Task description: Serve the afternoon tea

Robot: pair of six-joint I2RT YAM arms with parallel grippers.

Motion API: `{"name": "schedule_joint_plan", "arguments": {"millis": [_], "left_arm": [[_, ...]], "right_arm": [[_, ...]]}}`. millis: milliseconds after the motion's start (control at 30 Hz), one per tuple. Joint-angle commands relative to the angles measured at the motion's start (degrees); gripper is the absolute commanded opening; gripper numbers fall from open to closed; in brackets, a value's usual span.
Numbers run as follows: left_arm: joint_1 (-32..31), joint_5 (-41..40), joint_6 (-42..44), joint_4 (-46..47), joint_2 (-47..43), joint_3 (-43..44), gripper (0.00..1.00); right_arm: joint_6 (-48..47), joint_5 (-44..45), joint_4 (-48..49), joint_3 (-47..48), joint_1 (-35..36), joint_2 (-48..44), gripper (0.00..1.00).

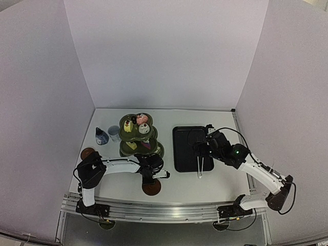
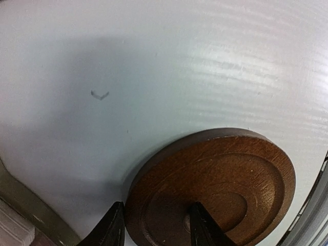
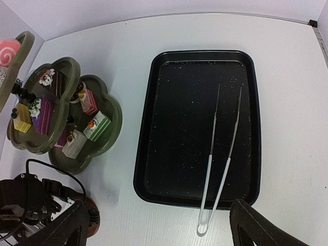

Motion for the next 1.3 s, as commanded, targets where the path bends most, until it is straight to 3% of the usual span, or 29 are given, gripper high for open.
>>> {"name": "schedule_joint_plan", "arguments": {"millis": [0, 333, 633, 767, 900, 967, 1067, 1267], "left_arm": [[-1.5, -1.1, 1.9, 5.3, 5.4, 0.5, 0.42], [-1.1, -2.5, 2.5, 2.0, 3.4, 6.8, 0.47], [1.0, -0.7, 3.6, -9.1, -3.6, 11.0, 0.60], [3.1, 6.5, 4.4, -18.8, -8.2, 15.7, 0.62], [7.9, 16.4, 10.6, -35.7, -13.4, 16.9, 0.78], [9.6, 16.6, 14.0, -44.7, -16.1, 15.2, 0.83], [13.9, 15.4, 16.1, -50.5, -21.3, 9.5, 0.86], [37.3, 12.9, 22.0, -54.6, -26.4, 3.6, 1.00]], "right_arm": [[0.1, 1.4, -0.2, 1.9, 0.6, -1.7, 0.93], [-0.2, 1.5, -0.4, 1.9, 0.8, -1.4, 0.93], [-0.3, 0.7, -0.4, 1.9, 1.0, -0.9, 0.93], [-0.4, 0.8, -0.4, 2.5, 1.0, -0.9, 0.93], [0.3, 1.7, -0.5, 2.9, 1.0, -1.6, 0.93], [0.7, 2.3, -0.8, 2.6, 1.0, -1.7, 0.94], [1.9, 3.3, -1.7, 2.1, 1.0, -1.6, 0.97], [3.3, 4.3, -2.9, 1.7, 0.9, -0.2, 0.98]]}}
